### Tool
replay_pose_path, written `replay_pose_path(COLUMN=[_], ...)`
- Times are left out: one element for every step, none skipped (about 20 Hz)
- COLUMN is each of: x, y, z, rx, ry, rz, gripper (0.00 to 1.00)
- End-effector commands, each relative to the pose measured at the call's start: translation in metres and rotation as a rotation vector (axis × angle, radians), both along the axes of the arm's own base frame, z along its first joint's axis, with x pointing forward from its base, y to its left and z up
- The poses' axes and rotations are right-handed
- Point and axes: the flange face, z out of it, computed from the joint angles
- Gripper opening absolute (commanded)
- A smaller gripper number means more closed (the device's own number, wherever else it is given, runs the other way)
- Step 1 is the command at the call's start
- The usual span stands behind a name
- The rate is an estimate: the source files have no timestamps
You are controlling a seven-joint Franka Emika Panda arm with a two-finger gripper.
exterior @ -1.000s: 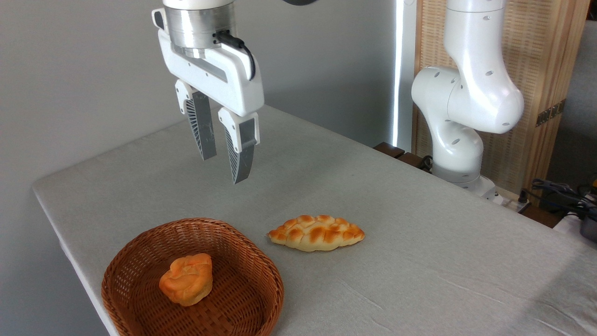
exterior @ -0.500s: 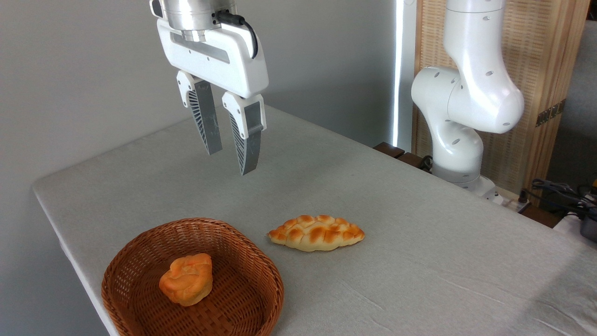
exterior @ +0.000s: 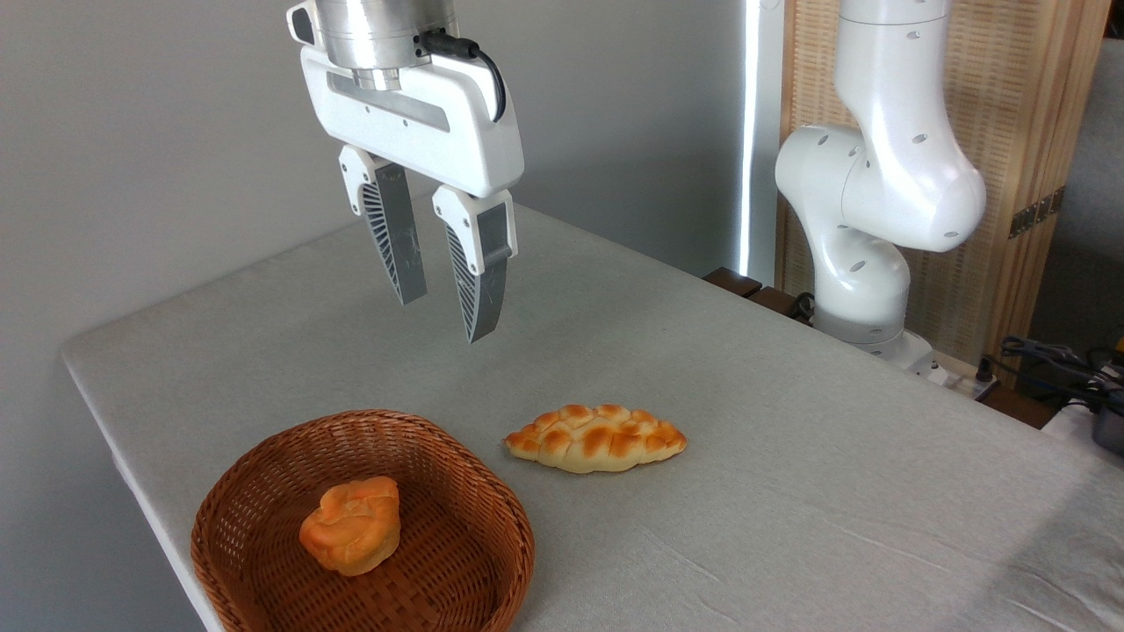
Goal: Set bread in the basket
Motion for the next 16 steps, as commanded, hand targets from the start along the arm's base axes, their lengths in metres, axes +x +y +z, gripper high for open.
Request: replay_pose_path(x=[0.002, 0.002, 0.002, 0.003, 0.003, 0.003, 0.003, 0.003, 0.003, 0.003, 0.004, 0.004, 0.004, 0.004, 0.004, 0.004], y=[-0.001, -0.002, -0.001, -0.004, -0.005, -0.005, -0.007, -0.008, -0.011, -0.016, -0.016, -0.017, -0.016, -0.015, -0.015, -0.014], z=[0.001, 0.001, 0.001, 0.001, 0.000, 0.000, 0.000, 0.000, -0.001, -0.002, -0.004, -0.004, -0.004, -0.004, -0.004, -0.004], rx=[0.003, 0.002, 0.002, -0.001, -0.012, -0.023, -0.027, -0.028, -0.028, -0.028, -0.026, -0.026, -0.026, -0.028, -0.028, -0.028], ry=[0.013, 0.012, 0.012, 0.010, 0.010, 0.010, 0.009, 0.010, 0.009, 0.011, 0.017, 0.016, 0.016, 0.016, 0.014, 0.014], rz=[-0.006, -0.008, -0.008, -0.015, -0.020, -0.020, -0.027, -0.039, -0.048, -0.058, -0.058, -0.058, -0.056, -0.055, -0.055, -0.053], gripper=[1.00, 1.00, 1.00, 1.00, 1.00, 1.00, 1.00, 1.00, 1.00, 1.00, 1.00, 1.00, 1.00, 1.00, 1.00, 1.00])
